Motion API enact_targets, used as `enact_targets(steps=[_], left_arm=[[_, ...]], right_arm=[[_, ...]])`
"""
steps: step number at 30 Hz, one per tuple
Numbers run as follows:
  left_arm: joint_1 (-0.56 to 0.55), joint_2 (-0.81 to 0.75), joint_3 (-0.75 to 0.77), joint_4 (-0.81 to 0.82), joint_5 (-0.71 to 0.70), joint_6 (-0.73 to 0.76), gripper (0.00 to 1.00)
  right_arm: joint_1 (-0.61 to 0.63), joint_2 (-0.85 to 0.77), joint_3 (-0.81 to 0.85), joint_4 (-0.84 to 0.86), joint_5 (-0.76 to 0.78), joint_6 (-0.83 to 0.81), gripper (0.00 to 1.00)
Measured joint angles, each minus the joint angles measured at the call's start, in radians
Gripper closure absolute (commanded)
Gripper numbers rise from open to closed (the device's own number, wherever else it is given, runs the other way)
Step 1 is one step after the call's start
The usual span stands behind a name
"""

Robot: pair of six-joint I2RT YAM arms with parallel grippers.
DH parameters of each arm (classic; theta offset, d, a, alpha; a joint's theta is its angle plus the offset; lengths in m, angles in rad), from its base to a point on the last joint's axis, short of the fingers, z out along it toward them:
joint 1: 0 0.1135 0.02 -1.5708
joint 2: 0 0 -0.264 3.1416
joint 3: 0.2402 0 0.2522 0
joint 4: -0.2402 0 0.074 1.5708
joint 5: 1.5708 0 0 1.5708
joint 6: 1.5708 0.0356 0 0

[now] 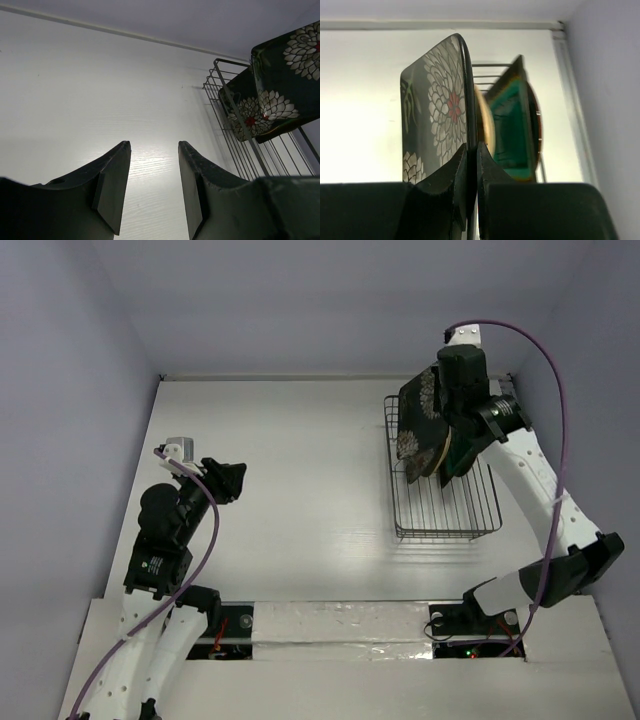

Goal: Unload the plates from the dish rack

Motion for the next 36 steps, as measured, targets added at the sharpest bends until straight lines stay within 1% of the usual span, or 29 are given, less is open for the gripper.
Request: enact_targets(steps=[4, 7, 11, 13, 18, 21, 30, 36], left_arm=[[0.008, 0.0, 0.0, 0.0, 0.0, 0.0, 0.6], [0.016, 0.0, 0.0, 0.0, -0.001, 0.0, 0.6], [0.019, 0.0, 0.0, 0.0, -0.002, 0.0, 0.6], [0.019, 0.0, 0.0, 0.0, -0.004, 0.0, 0.6], [0.025, 0.0, 0.0, 0.0, -0.007, 0.0, 0.6], [0.027, 0.0, 0.0, 0.0, -0.012, 0.0, 0.61], [0.039, 0.003, 0.0, 0.0, -0.016, -0.001, 0.61], [0.039, 0.01, 0.0, 0.0, -0.016, -0.001, 0.61]], right_arm=[[0.033, -0.056, -0.01, 0.036, -0.091, 0.042, 1.0], [0.076, -0.086, -0.043, 0.125, -0.173, 0.092, 1.0], [0.128, -0.038, -0.063, 0.252, -0.285, 0.172, 1.0], [0.146, 0.017, -0.066, 0.319, -0.343, 0.224, 1.0], [0.203, 0.191, -0.067, 0.471, -0.422, 0.349, 1.0], [0.233, 0.316, -0.039, 0.521, -0.456, 0.414, 1.0], [0.295, 0.702, 0.192, 0.565, -0.499, 0.561, 1.0], [0.312, 0.889, 0.374, 0.565, -0.518, 0.626, 1.0]])
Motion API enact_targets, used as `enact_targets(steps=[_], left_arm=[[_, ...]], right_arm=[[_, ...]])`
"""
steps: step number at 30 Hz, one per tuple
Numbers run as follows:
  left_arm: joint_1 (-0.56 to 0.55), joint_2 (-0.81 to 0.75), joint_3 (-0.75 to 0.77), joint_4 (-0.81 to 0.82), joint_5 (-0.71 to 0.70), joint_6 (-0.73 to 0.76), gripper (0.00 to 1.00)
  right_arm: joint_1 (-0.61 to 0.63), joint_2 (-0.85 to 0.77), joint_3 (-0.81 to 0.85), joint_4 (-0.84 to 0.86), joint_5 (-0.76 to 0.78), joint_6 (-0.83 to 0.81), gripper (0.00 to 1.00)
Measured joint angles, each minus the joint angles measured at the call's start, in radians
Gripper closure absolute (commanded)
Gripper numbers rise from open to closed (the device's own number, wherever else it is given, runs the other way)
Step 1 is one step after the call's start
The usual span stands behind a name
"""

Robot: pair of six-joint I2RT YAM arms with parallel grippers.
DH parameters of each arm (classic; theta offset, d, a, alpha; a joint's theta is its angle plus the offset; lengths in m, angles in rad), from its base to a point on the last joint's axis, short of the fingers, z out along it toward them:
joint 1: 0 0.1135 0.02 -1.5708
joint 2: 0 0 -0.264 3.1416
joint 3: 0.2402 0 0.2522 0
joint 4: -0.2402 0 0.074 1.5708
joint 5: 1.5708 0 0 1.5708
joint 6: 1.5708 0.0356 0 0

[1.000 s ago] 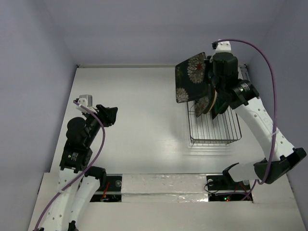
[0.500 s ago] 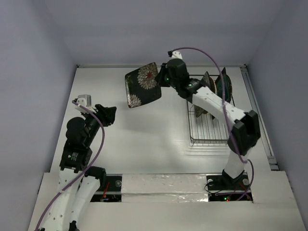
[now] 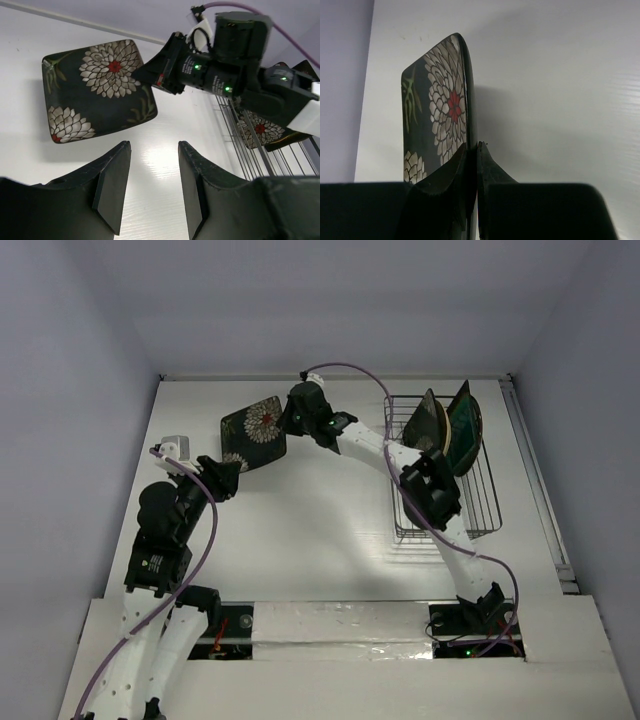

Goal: Unload the plates from the dish rack

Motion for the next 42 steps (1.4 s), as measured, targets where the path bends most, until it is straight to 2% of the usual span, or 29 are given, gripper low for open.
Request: enact_targets(steps=[5, 8, 11, 12, 15, 20, 23, 24, 30, 34, 42], left_arm=[[0.0, 0.0, 0.0, 0.0, 0.0, 0.0, 0.61], [0.0, 0.0, 0.0, 0.0, 0.0, 0.0, 0.61], [0.0, 0.0, 0.0, 0.0, 0.0, 0.0, 0.61], [0.0, 0.0, 0.0, 0.0, 0.0, 0.0, 0.61], [0.0, 0.0, 0.0, 0.0, 0.0, 0.0, 0.61], [0.0, 0.0, 0.0, 0.0, 0.0, 0.0, 0.61], [0.0, 0.0, 0.0, 0.0, 0.0, 0.0, 0.61], [0.0, -0.001, 0.0, 0.0, 0.0, 0.0, 0.61], [0.0, -0.002, 0.0, 0.0, 0.0, 0.0, 0.61], [0.0, -0.002, 0.0, 0.0, 0.0, 0.0, 0.61], [0.0, -0.005, 0.0, 0.0, 0.0, 0.0, 0.61]], right_arm=[[0.002, 0.063, 0.024, -0.006, -0.016, 0.045, 1.0], [0.002, 0.082, 0.024, -0.022, -0.023, 0.064, 0.97], [0.002, 0.091, 0.021, -0.023, -0.029, 0.084, 0.88], [0.001, 0.091, 0.016, -0.022, -0.03, 0.092, 0.8], [0.001, 0.091, 0.008, -0.004, -0.044, 0.124, 0.66], [0.001, 0.091, -0.016, 0.043, -0.072, 0.154, 0.57], [0.001, 0.091, -0.034, 0.052, -0.089, 0.163, 0.46], [0.001, 0.091, -0.042, 0.059, -0.093, 0.166, 0.37], [0.001, 0.091, -0.069, 0.069, -0.119, 0.177, 0.08], [0.001, 0.091, -0.081, 0.07, -0.137, 0.174, 0.01], [0.002, 0.087, -0.079, 0.029, -0.126, 0.133, 0.03]])
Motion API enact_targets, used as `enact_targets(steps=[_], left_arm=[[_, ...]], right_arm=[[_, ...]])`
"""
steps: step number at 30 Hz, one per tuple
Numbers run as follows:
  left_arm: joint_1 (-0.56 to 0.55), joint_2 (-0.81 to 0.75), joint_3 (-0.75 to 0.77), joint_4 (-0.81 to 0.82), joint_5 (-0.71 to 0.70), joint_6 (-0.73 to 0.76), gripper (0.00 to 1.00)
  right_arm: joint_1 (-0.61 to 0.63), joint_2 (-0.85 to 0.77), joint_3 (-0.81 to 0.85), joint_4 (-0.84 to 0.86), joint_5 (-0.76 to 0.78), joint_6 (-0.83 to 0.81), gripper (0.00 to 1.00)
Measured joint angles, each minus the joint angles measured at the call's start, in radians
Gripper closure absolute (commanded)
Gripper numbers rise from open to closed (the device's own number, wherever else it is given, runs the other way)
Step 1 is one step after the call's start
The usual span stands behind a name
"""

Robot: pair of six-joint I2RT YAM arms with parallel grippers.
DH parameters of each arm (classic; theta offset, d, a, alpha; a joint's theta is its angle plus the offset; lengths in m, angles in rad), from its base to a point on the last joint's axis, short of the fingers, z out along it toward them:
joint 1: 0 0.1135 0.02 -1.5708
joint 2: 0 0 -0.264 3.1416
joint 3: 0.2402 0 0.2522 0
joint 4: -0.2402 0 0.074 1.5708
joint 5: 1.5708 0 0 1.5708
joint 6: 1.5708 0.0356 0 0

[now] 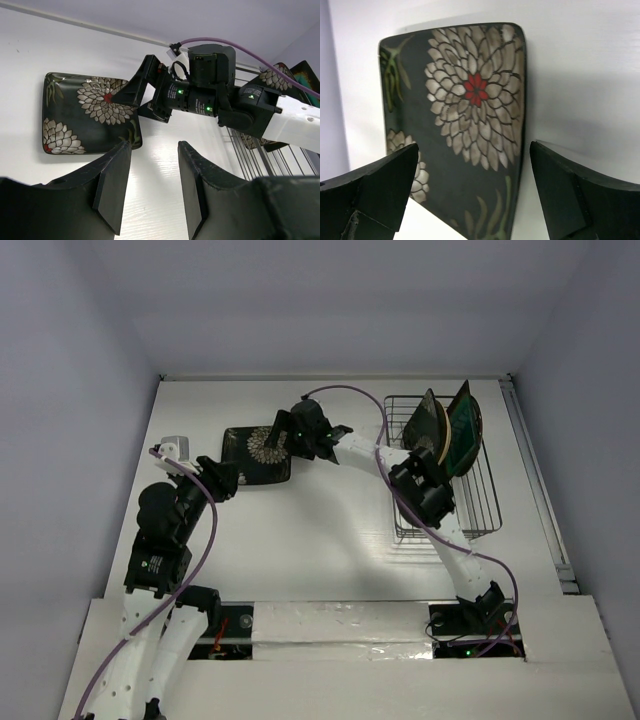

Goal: Unload the plates from the dish rack

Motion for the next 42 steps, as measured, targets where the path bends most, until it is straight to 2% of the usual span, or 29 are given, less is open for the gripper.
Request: enact_targets(steps=[5, 7, 8, 9, 10, 12, 16, 17, 18, 19, 21, 24, 28, 34, 42], left_arm=[[0.0, -0.003, 0.0, 0.0, 0.0, 0.0, 0.61], [0.0, -0.006, 0.0, 0.0, 0.0, 0.0, 0.61], [0.0, -0.006, 0.0, 0.0, 0.0, 0.0, 0.61], [0.0, -0.006, 0.0, 0.0, 0.0, 0.0, 0.61], [0.0, -0.006, 0.0, 0.0, -0.001, 0.0, 0.63], [0.0, -0.007, 0.0, 0.0, 0.0, 0.0, 0.68], [0.0, -0.008, 0.0, 0.0, -0.002, -0.001, 0.92], [0.0, -0.008, 0.0, -0.001, -0.003, -0.003, 0.95], [0.0, -0.008, 0.0, 0.0, -0.003, -0.001, 0.96], [0.0, -0.008, 0.0, 0.0, -0.003, -0.001, 0.98], [0.0, -0.008, 0.0, 0.0, -0.003, -0.001, 0.98], [0.0, -0.007, 0.0, 0.0, -0.003, -0.002, 0.94], [0.0, -0.005, 0.0, 0.0, -0.001, -0.002, 0.84], [0.0, -0.003, 0.0, 0.0, 0.006, -0.002, 0.75], [0.0, -0.003, 0.0, 0.0, 0.009, -0.002, 0.74]], right_arm=[[0.0, -0.076, -0.05, -0.046, 0.079, -0.057, 0.03], [0.0, -0.14, -0.082, -0.062, 0.117, -0.097, 0.23], [0.0, -0.179, -0.099, -0.066, 0.136, -0.115, 0.38], [0.0, -0.224, -0.122, -0.069, 0.158, -0.145, 0.58], [0.0, -0.309, -0.143, -0.083, 0.193, -0.177, 1.0], [-0.008, -0.422, -0.187, -0.074, 0.257, -0.248, 1.0], [-0.056, -0.689, -0.317, -0.155, 0.409, -0.394, 1.0], [-0.083, -0.744, -0.341, -0.173, 0.436, -0.424, 0.97], [-0.114, -0.79, -0.363, -0.183, 0.457, -0.446, 0.77], [-0.158, -0.844, -0.395, -0.197, 0.478, -0.468, 0.69], [-0.232, -0.917, -0.446, -0.232, 0.519, -0.512, 0.59], [-0.31, -0.979, -0.509, -0.303, 0.602, -0.554, 0.59], [-0.348, -0.992, -0.547, -0.376, 0.63, -0.585, 0.59], [-0.384, -0.962, -0.554, -0.423, 0.619, -0.602, 0.6], [-0.397, -0.876, -0.554, -0.429, 0.584, -0.608, 0.67]])
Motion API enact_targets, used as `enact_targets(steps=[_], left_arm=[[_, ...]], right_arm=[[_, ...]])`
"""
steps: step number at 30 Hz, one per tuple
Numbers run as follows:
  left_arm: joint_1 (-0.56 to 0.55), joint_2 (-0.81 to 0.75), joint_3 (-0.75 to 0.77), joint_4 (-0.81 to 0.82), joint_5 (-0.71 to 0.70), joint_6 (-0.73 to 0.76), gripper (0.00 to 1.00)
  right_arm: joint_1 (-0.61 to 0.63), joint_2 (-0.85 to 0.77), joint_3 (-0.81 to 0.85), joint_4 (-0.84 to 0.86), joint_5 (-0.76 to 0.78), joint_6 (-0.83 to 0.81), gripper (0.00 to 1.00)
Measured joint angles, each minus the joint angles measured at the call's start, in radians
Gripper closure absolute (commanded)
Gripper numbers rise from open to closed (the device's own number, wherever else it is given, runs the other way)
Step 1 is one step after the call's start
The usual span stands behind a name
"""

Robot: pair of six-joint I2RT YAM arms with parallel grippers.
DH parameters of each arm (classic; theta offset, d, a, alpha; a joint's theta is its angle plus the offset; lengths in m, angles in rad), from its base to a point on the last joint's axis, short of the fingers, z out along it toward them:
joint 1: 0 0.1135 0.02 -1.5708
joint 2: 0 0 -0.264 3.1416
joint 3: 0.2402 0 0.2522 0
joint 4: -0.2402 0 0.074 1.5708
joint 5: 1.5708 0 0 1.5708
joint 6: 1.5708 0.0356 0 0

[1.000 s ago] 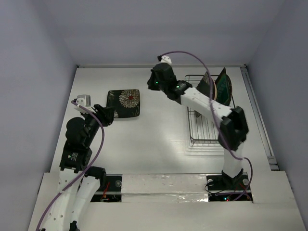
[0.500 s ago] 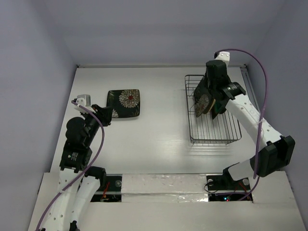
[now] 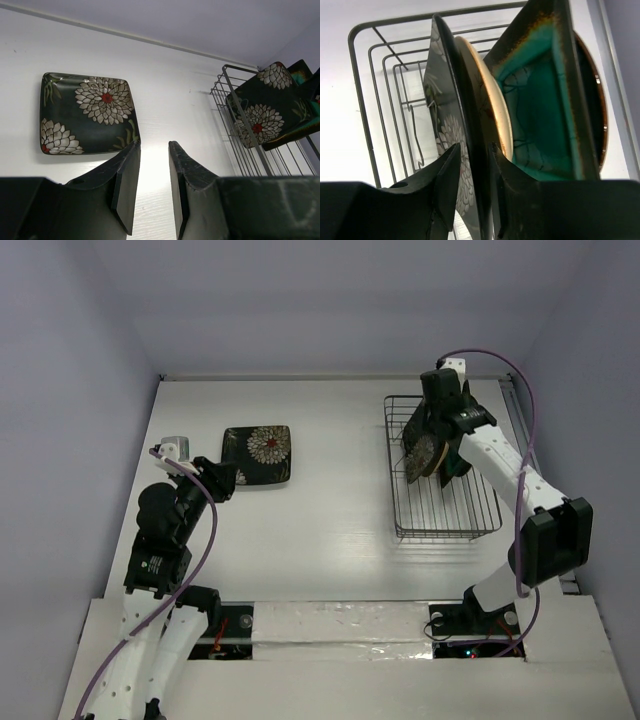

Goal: Unload the plates from the dish rack

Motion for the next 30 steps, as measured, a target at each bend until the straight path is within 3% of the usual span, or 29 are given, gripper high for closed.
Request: enact_targets(steps=[4, 9, 12, 16, 21, 30], left_arm=[[0.0, 0.0, 0.0, 0.0, 0.0, 0.0, 0.74], [0.0, 0.0, 0.0, 0.0, 0.0, 0.0, 0.73], [0.0, 0.0, 0.0, 0.0, 0.0, 0.0, 0.73], [0.0, 0.0, 0.0, 0.0, 0.0, 0.0, 0.73], [0.0, 0.0, 0.0, 0.0, 0.0, 0.0, 0.73], [0.0, 0.0, 0.0, 0.0, 0.003, 0.0, 0.73]], right_arm=[[0.0, 0.01, 0.0, -0.001, -0.005, -0.007, 0.72], [-0.001, 0.028, 0.003, -0.005, -0.008, -0.008, 0.62], [-0.001, 0.058, 0.005, -0.005, -0.005, -0.016, 0.62], [-0.006, 0.085, 0.011, -0.022, 0.016, -0.035, 0.83], [-0.002, 0.081, 0.016, -0.032, 0.019, -0.103, 0.95], [0.002, 0.051, 0.025, -0.076, 0.018, -0.116, 1.0]])
